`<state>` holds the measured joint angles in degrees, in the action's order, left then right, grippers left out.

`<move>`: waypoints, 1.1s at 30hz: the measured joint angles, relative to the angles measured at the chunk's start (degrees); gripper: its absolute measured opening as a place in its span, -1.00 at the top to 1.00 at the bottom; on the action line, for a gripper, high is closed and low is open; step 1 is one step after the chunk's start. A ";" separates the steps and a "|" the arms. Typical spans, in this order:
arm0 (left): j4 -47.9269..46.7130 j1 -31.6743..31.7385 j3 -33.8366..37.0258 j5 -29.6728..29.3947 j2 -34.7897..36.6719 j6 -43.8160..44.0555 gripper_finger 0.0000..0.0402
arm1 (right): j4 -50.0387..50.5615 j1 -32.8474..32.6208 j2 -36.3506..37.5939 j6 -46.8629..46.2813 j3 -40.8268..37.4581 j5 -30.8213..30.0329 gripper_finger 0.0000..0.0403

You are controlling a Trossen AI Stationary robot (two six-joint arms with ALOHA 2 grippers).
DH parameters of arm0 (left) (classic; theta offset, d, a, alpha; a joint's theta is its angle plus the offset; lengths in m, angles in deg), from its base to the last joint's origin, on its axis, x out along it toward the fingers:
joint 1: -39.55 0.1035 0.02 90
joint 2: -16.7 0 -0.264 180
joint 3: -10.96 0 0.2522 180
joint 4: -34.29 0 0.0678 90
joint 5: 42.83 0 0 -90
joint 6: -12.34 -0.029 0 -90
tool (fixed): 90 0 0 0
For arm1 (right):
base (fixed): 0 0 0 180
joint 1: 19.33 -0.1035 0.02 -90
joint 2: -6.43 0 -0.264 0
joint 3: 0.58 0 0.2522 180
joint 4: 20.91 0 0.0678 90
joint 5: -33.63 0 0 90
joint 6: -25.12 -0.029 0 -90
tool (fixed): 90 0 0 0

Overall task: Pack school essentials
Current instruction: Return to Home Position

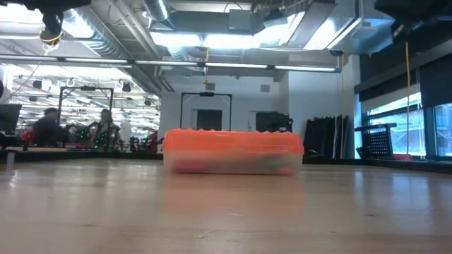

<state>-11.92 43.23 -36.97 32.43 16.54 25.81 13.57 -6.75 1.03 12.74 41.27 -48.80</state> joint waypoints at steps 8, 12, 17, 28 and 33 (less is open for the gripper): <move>0.72 0.00 0.86 -0.90 -0.03 0.00 1.00 | -0.57 0.00 3.73 0.80 -2.49 -0.38 1.00; 3.89 0.00 3.82 -0.91 -0.03 -0.37 1.00 | -4.49 0.00 3.99 0.97 -6.92 -0.42 1.00; 11.73 0.00 10.51 -1.03 -0.03 -3.62 1.00 | -14.52 0.00 3.96 -0.93 -16.50 0.40 1.00; 20.07 0.00 22.65 -0.81 -0.03 -3.14 1.00 | -24.37 0.00 3.77 2.12 -27.68 1.55 1.00; 31.58 0.00 31.46 -0.81 -0.04 -3.47 1.00 | -24.49 0.00 3.82 7.71 -27.68 1.60 1.00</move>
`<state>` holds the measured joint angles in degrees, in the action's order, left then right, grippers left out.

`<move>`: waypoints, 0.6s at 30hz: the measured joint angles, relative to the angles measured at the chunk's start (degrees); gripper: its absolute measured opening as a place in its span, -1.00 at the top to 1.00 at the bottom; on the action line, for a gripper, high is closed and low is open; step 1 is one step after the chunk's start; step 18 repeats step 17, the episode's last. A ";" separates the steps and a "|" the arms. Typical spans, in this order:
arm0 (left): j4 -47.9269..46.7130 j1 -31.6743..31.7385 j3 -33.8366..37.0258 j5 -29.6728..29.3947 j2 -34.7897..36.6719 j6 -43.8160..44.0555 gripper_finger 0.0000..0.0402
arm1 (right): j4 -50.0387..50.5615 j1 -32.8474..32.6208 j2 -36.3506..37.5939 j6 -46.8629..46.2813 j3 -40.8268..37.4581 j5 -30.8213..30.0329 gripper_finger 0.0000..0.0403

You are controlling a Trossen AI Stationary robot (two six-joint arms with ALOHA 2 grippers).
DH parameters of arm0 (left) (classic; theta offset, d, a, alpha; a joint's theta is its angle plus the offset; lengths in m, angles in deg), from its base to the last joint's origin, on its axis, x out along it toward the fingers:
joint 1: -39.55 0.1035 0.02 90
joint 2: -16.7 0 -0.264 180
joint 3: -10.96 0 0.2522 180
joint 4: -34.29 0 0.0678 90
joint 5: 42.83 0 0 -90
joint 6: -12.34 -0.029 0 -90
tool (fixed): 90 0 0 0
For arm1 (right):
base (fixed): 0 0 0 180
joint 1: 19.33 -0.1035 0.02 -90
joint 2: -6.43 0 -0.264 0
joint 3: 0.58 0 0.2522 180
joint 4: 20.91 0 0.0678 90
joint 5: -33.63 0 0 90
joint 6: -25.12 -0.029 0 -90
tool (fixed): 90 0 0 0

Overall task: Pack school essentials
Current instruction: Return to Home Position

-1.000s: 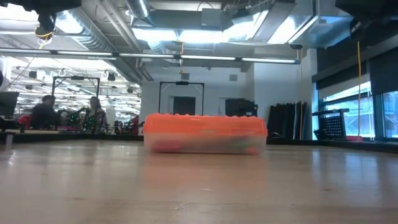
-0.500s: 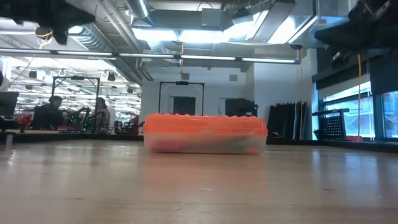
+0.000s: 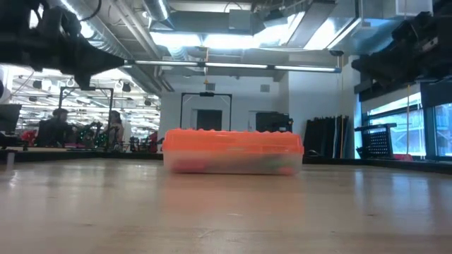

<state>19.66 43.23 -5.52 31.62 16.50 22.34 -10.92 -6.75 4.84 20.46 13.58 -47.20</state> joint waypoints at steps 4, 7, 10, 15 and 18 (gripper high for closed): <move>4.63 0.00 2.25 0.05 -0.58 0.09 1.00 | 0.42 0.00 0.00 0.56 0.00 0.07 1.00; 4.86 0.00 2.27 0.07 -0.80 -0.07 1.00 | 1.06 0.00 -0.02 0.51 0.00 0.00 1.00; 3.96 0.00 2.27 0.14 -0.81 -0.07 1.00 | 1.03 0.00 -0.02 0.76 0.00 0.00 1.00; 3.92 0.00 2.27 0.54 -1.06 1.47 1.00 | 1.00 0.00 -0.02 0.66 0.00 -0.05 0.93; 3.92 0.00 2.27 0.54 -1.06 1.46 1.00 | 1.05 0.00 -0.02 0.67 0.00 -0.06 0.90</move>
